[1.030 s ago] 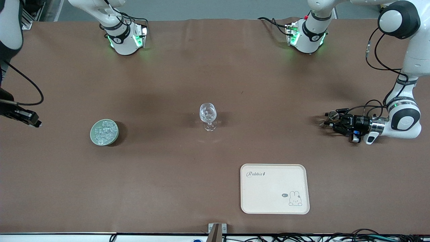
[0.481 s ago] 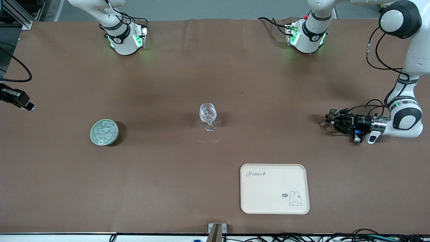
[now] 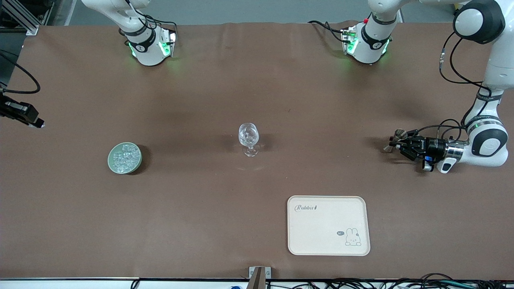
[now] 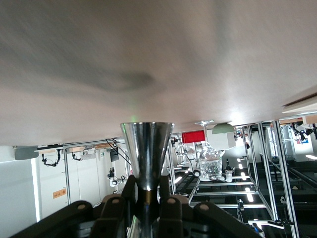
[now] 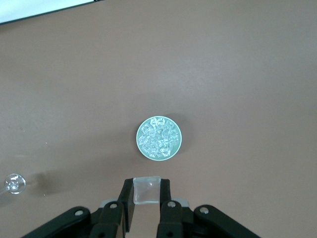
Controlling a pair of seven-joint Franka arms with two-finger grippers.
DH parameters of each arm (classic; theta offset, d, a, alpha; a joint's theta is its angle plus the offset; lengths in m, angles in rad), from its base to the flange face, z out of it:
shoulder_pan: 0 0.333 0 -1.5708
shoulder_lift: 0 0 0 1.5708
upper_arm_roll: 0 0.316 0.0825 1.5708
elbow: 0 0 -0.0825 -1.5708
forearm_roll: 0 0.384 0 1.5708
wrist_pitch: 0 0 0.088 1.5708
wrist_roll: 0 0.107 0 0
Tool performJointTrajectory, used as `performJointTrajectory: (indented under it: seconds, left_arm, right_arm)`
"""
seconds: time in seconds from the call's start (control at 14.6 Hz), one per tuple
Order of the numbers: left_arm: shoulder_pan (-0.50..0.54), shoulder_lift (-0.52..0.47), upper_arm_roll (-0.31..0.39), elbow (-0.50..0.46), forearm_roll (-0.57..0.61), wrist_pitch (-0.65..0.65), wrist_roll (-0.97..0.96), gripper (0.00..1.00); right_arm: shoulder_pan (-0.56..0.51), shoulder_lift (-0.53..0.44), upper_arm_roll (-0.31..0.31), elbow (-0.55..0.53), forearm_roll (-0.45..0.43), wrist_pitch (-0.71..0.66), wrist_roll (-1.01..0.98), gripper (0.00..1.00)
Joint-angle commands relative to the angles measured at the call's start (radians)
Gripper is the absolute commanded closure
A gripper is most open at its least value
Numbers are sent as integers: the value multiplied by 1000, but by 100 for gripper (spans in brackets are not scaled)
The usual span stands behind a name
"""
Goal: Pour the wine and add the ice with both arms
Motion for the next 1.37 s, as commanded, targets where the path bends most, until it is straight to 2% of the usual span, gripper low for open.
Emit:
performJointTrajectory:
  seconds: [0.0,0.14,0.34,0.55,0.76,0.96,1.3]
  left_arm:
    - [4,-58,-37,-14,-15,-10,-67,100]
    - [1,-112,-68,-16,-15,0,-124,100]
    - [-1,-179,-135,-26,-15,48,-238,100]
    - [-1,-244,-198,-54,-15,89,-336,100]
    - [1,-331,-264,-123,-15,166,-403,100]
    - [1,-377,-315,-129,-23,184,-498,100]
    - [1,-451,-414,-177,-32,288,-635,100]
  right_arm:
    - [-6,-27,0,-12,6,-14,-36,100]
    - [-15,-40,3,-29,5,-13,-36,100]
    - [-91,-44,89,-30,5,-13,-36,100]
    - [-44,-44,52,-30,0,-10,-36,100]
    - [-44,-40,51,-30,0,-5,-36,100]
    - [-44,-40,51,-32,0,-5,-34,100]
    - [-45,-40,49,-32,0,-11,-34,99]
